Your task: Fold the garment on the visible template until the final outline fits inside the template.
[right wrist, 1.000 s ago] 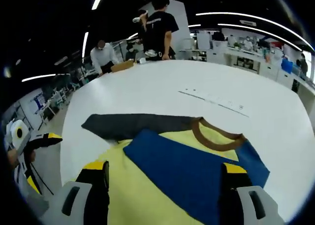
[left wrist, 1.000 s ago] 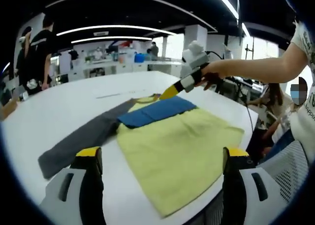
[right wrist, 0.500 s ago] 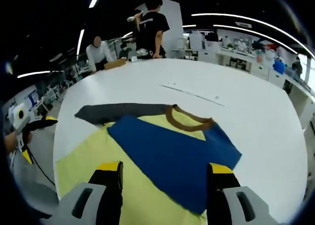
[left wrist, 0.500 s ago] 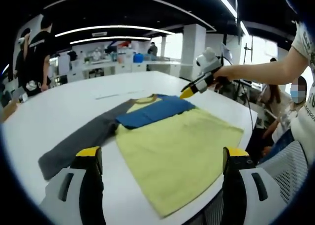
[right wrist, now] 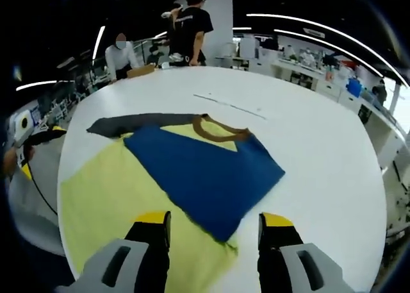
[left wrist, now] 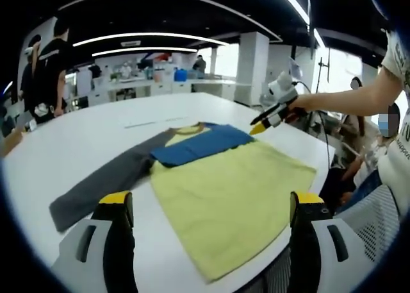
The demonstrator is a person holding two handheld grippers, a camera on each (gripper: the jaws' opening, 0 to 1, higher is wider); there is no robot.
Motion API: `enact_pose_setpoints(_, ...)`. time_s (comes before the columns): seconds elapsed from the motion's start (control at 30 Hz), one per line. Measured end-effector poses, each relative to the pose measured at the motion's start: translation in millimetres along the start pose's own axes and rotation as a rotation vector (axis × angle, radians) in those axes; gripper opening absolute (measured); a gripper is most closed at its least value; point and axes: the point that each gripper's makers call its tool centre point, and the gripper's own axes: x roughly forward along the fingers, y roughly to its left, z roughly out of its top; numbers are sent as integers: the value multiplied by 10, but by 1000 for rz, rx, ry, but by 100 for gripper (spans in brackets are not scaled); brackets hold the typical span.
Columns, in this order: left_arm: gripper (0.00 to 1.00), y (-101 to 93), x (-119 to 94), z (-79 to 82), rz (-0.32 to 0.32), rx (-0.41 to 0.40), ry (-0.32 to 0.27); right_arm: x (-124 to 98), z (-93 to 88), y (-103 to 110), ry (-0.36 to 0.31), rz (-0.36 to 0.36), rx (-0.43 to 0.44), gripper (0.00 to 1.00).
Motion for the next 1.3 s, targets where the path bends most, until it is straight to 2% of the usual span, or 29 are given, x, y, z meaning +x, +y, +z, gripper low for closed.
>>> enact_pose_setpoints(0.37, 98, 0, -20, -37, 4, -1, 7, 44, -317, -150, 57, -39, 13, 25)
enact_pose_setpoints(0.53, 96, -2, -27, -46, 8, -6, 9, 34, -356, -191, 66, -69, -45, 12)
enact_pose_setpoints(1.03, 94, -3, -47, -51, 12, -10, 10, 139, -373, -107, 85, -61, -59, 2)
enact_pose_setpoints(1.17, 93, -3, -49, -55, 12, -9, 9, 138, -412, -133, 108, -74, -94, 0)
enact_pose_setpoints(1.3, 94, 12, -56, -58, 17, -11, 5, 116, -443, -179, 115, -77, -74, 0)
